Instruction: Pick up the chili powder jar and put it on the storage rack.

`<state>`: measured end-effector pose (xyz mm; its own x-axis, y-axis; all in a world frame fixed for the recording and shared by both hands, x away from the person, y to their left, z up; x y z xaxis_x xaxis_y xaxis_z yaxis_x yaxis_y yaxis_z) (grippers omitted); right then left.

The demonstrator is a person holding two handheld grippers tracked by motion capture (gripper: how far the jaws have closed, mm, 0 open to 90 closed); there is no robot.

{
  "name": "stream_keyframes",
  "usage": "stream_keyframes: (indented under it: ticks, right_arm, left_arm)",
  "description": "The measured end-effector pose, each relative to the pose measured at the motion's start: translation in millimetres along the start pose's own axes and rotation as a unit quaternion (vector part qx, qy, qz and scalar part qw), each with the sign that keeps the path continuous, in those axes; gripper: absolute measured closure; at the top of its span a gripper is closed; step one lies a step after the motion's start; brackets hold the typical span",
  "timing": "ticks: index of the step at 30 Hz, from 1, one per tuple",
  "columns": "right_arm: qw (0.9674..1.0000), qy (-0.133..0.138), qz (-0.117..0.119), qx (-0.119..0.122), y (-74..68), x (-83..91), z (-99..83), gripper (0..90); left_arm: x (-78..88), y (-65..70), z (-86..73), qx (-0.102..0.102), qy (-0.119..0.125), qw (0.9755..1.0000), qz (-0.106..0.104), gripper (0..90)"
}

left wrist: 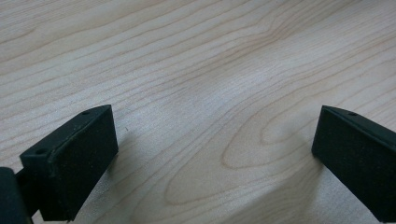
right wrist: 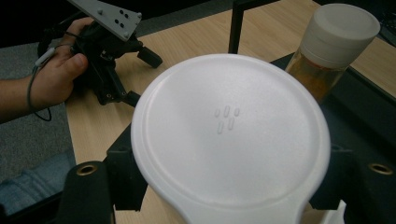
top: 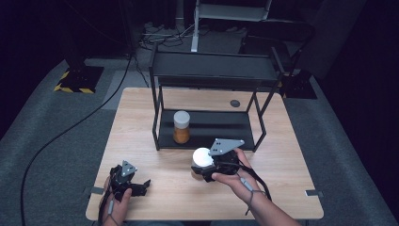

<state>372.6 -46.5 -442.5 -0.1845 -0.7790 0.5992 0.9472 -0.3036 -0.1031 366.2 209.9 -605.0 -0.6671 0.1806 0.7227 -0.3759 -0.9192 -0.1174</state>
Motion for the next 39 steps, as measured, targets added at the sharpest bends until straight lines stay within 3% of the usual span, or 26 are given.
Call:
stream_keyframes:
  ticks: [39]
  right_arm:
    - [0.9997, 0.010, -0.018, -0.011, 43.6, -4.9, 31.6, 30.9]
  left_arm:
    - [-0.1, 0.0, 0.0, 0.000, 0.000, 1.0000, 0.000, 0.0]
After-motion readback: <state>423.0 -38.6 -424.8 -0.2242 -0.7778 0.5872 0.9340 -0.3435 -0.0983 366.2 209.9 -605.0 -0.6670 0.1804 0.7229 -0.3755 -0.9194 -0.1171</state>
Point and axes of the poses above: each handheld gripper's, and its own axes: x roughly backward along the jaws, z roughly out of its top, y roughly to its right, the point moved 8 cm from there along -x, roughly forward along the jaws, and after that the axes turned 10 degrees about z, right-handed, at the moved point
